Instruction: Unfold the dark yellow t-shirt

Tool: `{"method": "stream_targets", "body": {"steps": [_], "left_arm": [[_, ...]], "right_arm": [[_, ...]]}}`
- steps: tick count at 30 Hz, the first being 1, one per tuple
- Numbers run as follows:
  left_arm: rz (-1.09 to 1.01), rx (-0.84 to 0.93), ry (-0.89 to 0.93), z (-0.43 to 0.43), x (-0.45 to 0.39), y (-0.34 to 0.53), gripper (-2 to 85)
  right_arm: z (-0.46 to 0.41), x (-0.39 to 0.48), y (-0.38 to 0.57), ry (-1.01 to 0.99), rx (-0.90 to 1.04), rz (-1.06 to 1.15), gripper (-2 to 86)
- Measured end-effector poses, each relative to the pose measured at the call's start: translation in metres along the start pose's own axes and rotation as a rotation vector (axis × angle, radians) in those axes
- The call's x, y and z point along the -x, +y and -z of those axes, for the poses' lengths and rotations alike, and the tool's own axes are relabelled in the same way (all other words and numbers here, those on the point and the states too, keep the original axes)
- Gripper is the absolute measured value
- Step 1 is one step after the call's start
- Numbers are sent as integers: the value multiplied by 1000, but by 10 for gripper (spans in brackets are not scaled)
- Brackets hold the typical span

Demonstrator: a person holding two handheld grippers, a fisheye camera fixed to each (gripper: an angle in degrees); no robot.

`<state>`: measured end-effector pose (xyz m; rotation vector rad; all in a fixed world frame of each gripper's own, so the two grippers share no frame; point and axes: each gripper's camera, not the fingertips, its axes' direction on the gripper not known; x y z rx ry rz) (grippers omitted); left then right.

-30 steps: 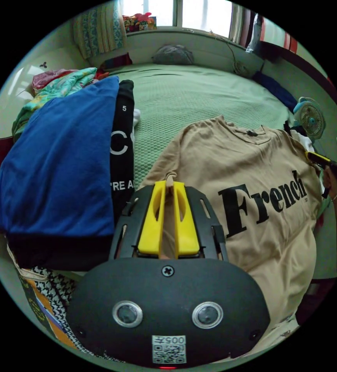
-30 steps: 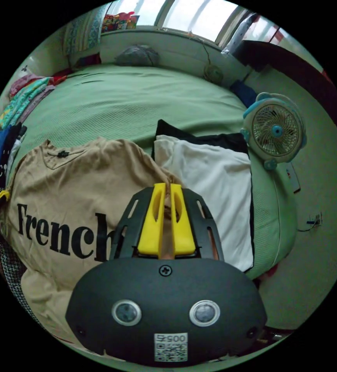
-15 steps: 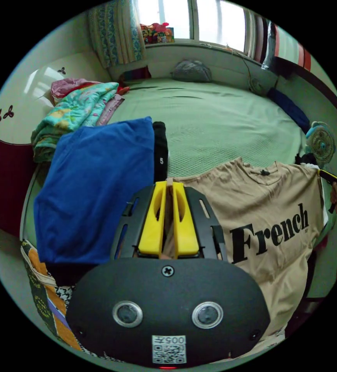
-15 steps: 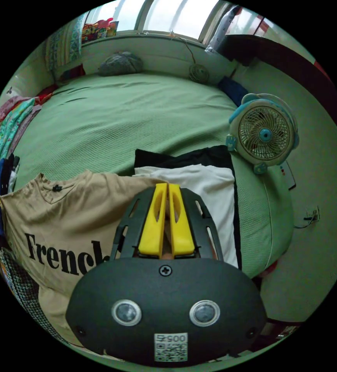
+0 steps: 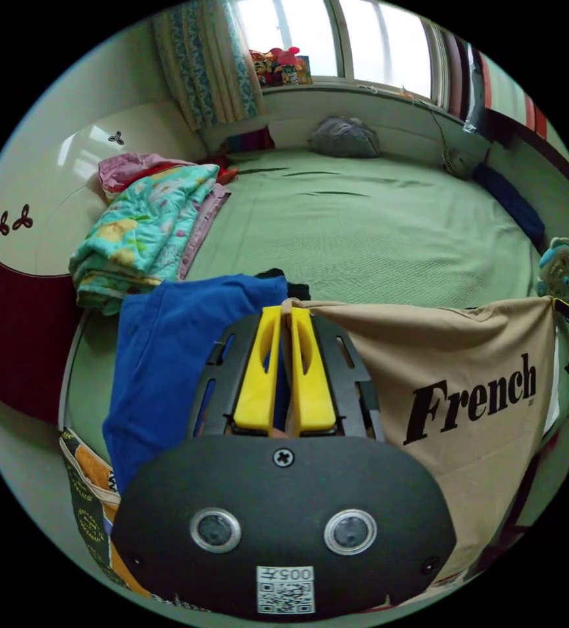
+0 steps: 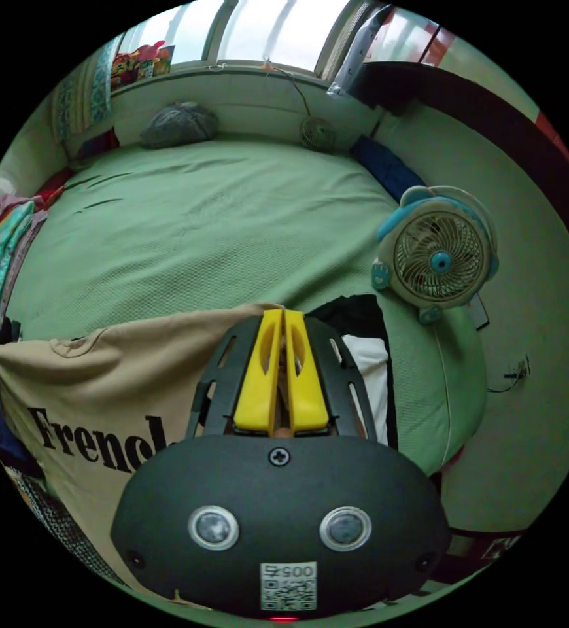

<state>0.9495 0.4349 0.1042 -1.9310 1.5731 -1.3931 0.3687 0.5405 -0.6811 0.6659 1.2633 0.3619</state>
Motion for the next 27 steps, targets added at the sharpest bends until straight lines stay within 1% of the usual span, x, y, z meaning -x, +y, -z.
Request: {"method": "stream_targets", "body": {"steps": [9, 12, 14, 15, 18, 20, 23, 25, 27], "left_arm": [[14, -14, -37, -21, -11, -62, 42], [9, 29, -24, -43, -19, -68, 46], [-1, 25, -8, -48, -21, -65, 47], [8, 17, -3, -45, -19, -62, 44], [-8, -48, -11, -21, -9, -53, 24], [-11, -68, -15, -2, -3, -45, 9], [-43, -83, 104, 27, -9, -18, -3], [-73, -59, 185, 36, -32, 18, -5], [-89, -30, 218, 32, -55, 51, -6]], "right_arm": [[-15, 13, -58, -10, 8, -67, -4], [-36, 18, -63, -57, 55, -90, 23], [-46, 18, -58, -90, 77, -96, 61], [-46, 17, -56, -102, 66, -95, 63], [-27, 4, -44, -170, 0, -78, 68], [2, 4, -24, -154, -65, 20, 62], [33, 21, 21, -118, -76, 162, 28], [46, 34, 57, -144, -67, 218, 1], [51, 50, 94, -187, -43, 259, -6]]}}
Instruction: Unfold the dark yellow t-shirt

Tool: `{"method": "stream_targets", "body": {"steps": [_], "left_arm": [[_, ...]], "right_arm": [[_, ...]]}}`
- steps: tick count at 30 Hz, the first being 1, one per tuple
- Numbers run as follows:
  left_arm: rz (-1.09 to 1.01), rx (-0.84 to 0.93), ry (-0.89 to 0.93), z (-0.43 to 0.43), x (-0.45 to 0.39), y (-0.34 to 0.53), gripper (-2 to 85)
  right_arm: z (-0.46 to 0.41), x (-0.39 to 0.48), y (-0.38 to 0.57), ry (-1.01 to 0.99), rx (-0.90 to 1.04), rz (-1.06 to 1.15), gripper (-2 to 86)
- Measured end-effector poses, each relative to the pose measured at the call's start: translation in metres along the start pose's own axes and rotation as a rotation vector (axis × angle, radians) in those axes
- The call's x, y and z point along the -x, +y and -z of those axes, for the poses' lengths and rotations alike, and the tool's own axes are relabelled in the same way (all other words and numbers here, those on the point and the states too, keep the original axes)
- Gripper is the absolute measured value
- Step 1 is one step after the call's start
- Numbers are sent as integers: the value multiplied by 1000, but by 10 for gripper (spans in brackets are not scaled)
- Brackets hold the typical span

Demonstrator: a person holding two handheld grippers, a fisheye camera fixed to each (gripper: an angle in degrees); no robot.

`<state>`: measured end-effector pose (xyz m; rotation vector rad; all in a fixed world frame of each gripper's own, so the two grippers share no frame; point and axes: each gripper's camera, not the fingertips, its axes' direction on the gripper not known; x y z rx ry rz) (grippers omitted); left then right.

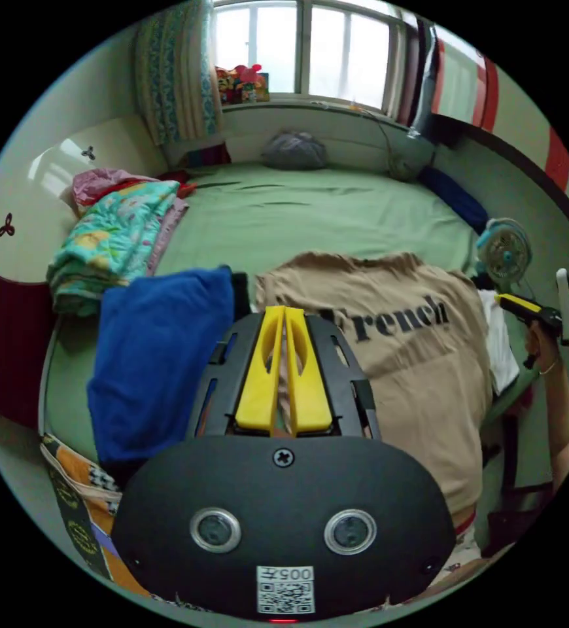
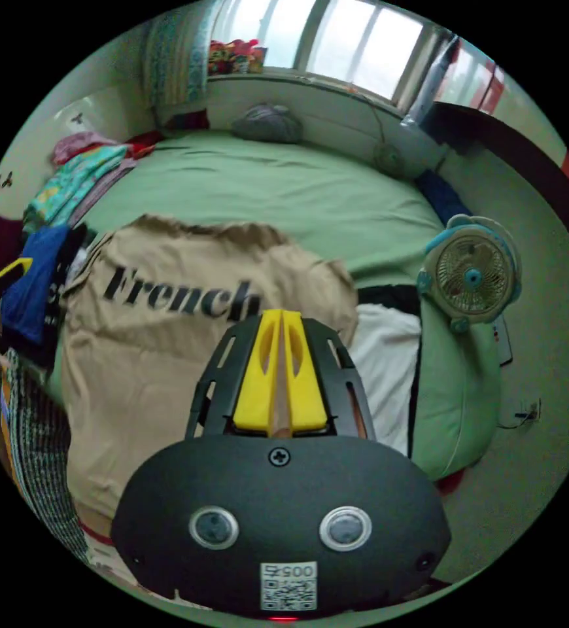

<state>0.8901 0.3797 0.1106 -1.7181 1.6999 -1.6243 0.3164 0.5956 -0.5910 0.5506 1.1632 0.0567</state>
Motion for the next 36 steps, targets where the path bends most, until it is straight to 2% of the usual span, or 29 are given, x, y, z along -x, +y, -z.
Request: {"method": "stream_targets", "body": {"steps": [4, 6, 10, 15, 23, 25, 31, 36], "left_arm": [[-6, 220, 63, -51, -52, 70, -7], [2, 259, 96, -69, -68, 93, -7], [-32, 281, -20, -94, -93, 117, -7], [-17, 295, 74, -120, -101, 121, -7], [-55, 259, 21, -142, -114, 131, -7], [21, 283, 27, -150, -114, 129, -7], [17, 314, -37, -168, -128, 128, -7], [50, 320, -20, -182, -129, 131, -6]], "right_arm": [[-20, 53, 71, -129, 102, 16, -11], [-33, 71, 95, -203, 162, 25, -11], [-49, 100, 128, -154, 163, 31, -11], [-66, 117, 139, -91, 179, -37, -11], [-75, 133, 169, -56, 70, -63, -11], [-78, 136, 170, -40, 88, -60, -11], [-87, 137, 178, -67, 114, -102, -11], [-94, 131, 188, -131, 110, -143, -12]]}}
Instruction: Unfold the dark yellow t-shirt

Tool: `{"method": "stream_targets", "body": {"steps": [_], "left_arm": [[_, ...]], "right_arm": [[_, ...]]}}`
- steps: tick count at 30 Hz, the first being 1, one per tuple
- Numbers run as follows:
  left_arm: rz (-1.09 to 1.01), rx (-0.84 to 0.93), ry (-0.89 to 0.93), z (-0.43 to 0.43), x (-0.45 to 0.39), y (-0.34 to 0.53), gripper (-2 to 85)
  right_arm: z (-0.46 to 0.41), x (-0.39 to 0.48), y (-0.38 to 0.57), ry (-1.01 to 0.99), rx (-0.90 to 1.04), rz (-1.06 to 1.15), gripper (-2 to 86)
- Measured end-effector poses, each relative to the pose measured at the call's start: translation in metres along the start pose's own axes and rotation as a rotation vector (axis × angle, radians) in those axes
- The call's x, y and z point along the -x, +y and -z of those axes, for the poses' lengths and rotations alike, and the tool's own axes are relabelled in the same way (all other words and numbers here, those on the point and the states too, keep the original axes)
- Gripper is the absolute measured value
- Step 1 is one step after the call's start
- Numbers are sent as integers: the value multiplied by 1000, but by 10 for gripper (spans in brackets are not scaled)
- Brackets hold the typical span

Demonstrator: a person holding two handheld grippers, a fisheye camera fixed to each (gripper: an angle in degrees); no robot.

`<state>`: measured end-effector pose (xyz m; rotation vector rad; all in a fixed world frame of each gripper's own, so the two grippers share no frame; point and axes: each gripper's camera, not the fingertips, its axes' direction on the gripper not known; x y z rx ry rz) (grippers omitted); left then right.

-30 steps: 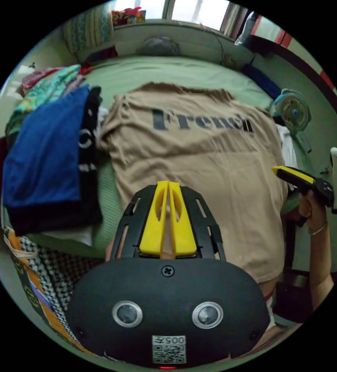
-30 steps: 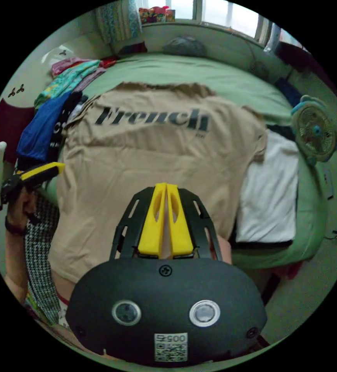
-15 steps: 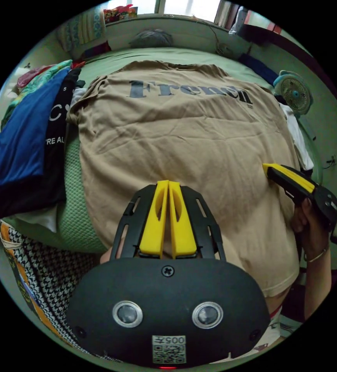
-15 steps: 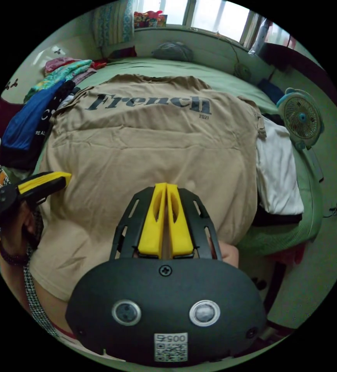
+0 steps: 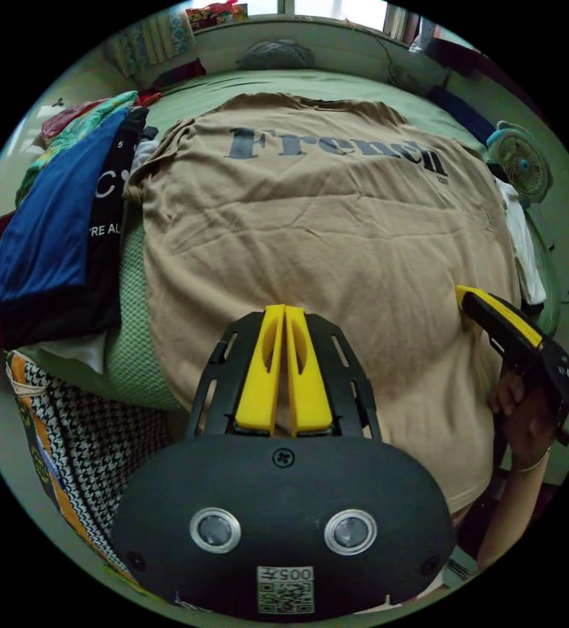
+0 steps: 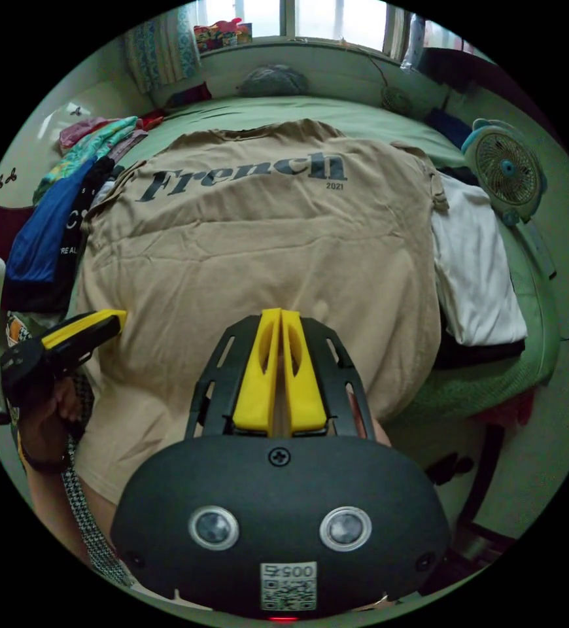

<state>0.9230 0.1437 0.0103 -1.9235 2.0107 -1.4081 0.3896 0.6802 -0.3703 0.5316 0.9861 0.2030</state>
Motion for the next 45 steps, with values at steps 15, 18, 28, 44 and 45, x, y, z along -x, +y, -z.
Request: {"method": "stream_targets", "body": {"steps": [15, 18, 28, 44, 45], "left_arm": [[-45, 9, -136, -40, -37, 2, -7], [-40, 15, -140, -46, -40, 2, -7], [-54, 24, -149, -63, -49, 6, -7], [-3, 47, -56, -74, -39, 17, -7], [-1, 47, -52, -74, -39, 18, -7]], "right_arm": [[-18, -1, 26, -69, -21, 29, -10], [-21, 1, 29, -71, -10, 25, -9], [-29, 8, 39, -80, 5, 20, -9], [-33, 43, 57, 37, 12, 65, -10], [-33, 44, 58, 41, 11, 68, -10]]}}
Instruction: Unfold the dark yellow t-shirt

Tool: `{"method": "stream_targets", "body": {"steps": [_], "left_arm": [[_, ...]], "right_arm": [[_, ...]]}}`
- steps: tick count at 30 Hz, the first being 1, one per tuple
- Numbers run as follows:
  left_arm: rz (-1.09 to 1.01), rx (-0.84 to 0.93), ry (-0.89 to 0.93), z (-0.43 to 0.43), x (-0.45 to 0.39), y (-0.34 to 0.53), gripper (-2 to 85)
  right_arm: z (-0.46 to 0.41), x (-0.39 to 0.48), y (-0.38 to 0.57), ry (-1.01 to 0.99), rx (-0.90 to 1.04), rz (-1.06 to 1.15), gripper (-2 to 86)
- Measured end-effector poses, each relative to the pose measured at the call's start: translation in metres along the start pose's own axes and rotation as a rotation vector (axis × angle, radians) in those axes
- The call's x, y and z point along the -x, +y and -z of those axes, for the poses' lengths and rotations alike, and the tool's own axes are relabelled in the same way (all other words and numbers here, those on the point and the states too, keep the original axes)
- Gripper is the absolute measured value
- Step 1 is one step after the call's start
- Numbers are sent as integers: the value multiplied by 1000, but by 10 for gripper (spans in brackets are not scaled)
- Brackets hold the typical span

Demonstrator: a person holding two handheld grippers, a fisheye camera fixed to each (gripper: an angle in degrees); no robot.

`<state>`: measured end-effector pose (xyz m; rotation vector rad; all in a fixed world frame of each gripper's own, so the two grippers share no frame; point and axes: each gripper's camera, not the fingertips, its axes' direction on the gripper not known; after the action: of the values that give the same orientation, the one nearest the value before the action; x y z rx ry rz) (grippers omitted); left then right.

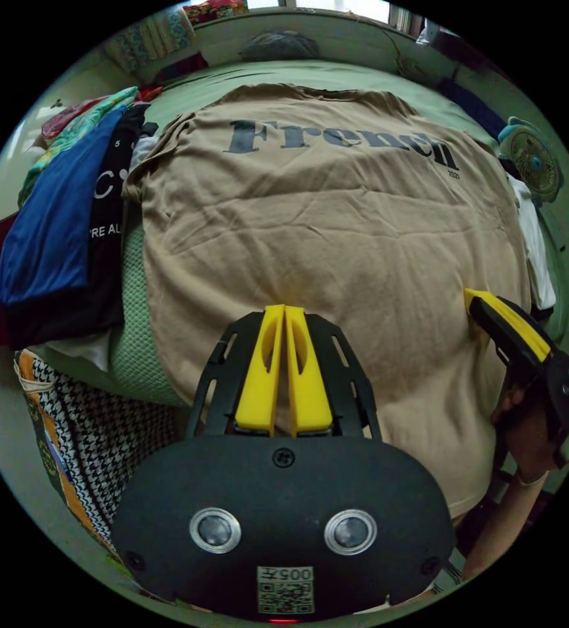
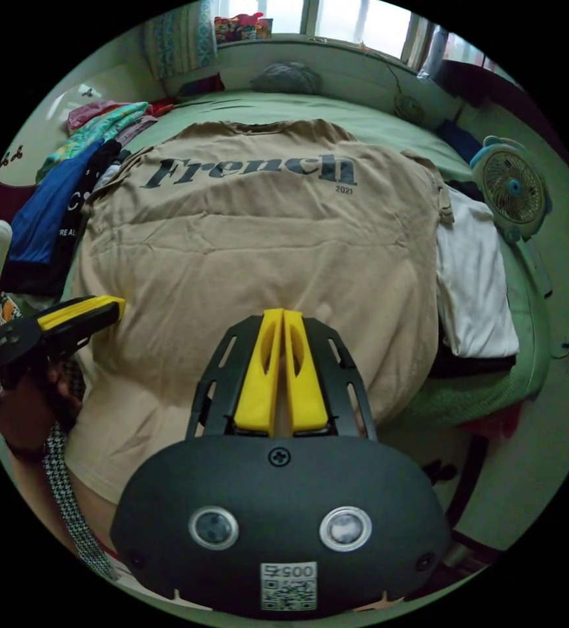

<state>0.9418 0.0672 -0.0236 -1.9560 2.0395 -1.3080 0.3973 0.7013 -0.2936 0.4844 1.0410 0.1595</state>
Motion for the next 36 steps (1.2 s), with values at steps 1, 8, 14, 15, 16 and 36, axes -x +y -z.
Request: {"method": "stream_targets", "body": {"steps": [1, 8, 14, 15, 16, 36], "left_arm": [[-1, 1, 2, 0, 0, 2, -7], [-1, 0, 13, -1, 2, 12, -6], [11, -7, 30, 0, 4, 24, -6], [13, -10, 26, 2, 4, 27, -5], [20, -15, 21, 4, 4, 30, -5], [103, -194, 69, 64, -16, 94, -1]], "right_arm": [[0, 3, 1, 7, 1, 7, -10], [3, 8, 10, -14, 4, -6, -10], [8, 15, 17, -1, 4, -15, -9], [9, 16, 17, 1, 3, -17, -9], [12, 16, 19, 0, 0, -23, -10], [85, 59, 46, -7, -160, -50, -11]]}}
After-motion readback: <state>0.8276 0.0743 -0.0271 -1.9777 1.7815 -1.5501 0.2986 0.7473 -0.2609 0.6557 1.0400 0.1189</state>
